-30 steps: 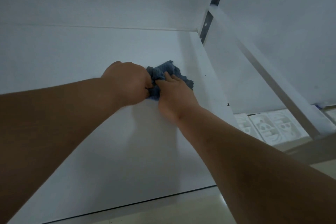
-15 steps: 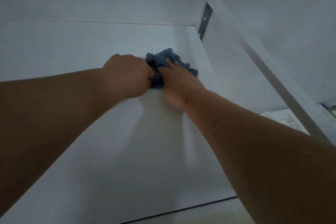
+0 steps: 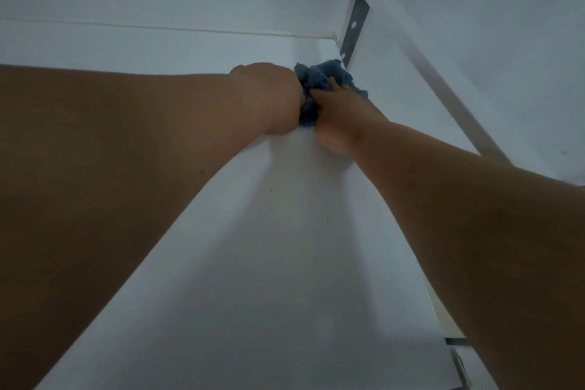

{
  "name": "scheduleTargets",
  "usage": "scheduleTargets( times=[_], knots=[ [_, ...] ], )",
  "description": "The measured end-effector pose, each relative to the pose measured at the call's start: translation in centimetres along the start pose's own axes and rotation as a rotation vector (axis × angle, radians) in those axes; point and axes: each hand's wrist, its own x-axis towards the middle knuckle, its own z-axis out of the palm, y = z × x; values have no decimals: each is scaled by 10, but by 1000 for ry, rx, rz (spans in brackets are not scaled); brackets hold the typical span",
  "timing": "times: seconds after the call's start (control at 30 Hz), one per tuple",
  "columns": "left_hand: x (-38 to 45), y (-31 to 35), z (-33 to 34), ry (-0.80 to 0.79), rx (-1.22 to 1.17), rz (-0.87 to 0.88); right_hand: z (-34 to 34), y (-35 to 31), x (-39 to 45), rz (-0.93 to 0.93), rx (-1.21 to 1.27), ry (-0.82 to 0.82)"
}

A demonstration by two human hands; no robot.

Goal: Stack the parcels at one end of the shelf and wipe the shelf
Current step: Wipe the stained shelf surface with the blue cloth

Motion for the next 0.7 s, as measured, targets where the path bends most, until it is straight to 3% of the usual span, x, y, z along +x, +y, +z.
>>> scheduleTargets(
  times=[0.3,0.53,0.7],
  knots=[
    [-29,24,7,8,-10,22,4,-10,-48,253,118,-33],
    [-86,-9,20,27,3,76,12,-55,-88,112,120,-61],
    [-130,-41,23,-50,21,90,17,-88,-112,-71,108,-84]
  ],
)
